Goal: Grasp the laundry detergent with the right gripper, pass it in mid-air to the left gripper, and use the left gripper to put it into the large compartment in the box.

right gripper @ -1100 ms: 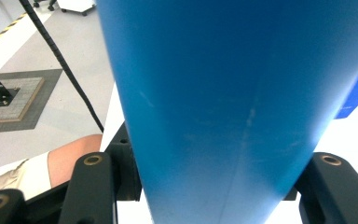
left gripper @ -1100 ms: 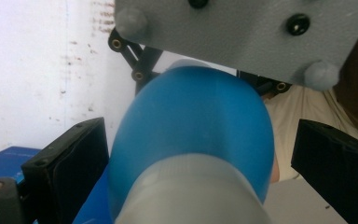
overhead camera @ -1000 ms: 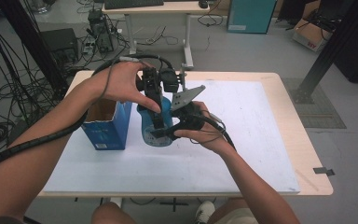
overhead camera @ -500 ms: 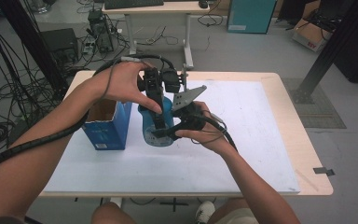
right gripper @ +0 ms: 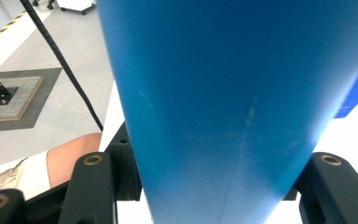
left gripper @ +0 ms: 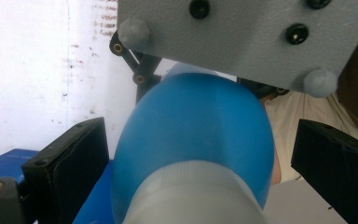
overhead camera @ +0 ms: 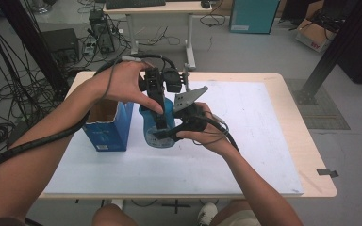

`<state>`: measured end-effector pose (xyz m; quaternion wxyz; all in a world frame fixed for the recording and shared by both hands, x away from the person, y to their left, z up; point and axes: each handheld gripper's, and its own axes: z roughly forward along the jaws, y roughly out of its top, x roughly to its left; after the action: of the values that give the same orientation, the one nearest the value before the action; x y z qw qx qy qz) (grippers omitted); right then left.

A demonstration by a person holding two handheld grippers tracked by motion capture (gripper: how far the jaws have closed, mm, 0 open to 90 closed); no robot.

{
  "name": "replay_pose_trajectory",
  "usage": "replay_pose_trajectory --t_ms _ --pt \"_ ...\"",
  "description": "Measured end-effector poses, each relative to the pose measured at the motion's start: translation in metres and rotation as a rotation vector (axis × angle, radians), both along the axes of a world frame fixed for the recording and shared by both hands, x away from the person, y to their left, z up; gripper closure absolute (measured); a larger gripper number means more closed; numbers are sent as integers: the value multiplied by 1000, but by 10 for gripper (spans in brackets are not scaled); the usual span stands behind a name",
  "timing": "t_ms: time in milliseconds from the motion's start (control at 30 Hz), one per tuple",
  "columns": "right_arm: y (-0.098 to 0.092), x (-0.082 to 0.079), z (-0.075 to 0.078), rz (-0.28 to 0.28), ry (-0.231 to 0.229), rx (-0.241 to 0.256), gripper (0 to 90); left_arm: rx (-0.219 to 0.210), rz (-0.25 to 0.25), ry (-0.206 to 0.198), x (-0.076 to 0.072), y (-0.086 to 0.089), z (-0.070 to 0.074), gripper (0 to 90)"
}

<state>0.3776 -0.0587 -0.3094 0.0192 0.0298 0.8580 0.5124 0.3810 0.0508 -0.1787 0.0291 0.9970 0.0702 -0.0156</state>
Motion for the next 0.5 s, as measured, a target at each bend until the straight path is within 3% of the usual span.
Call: replay_pose_trajectory --t_ms 500 --pt "-2 1 1 -1 0 1 428 12 -18 0 1 -1 1 45"
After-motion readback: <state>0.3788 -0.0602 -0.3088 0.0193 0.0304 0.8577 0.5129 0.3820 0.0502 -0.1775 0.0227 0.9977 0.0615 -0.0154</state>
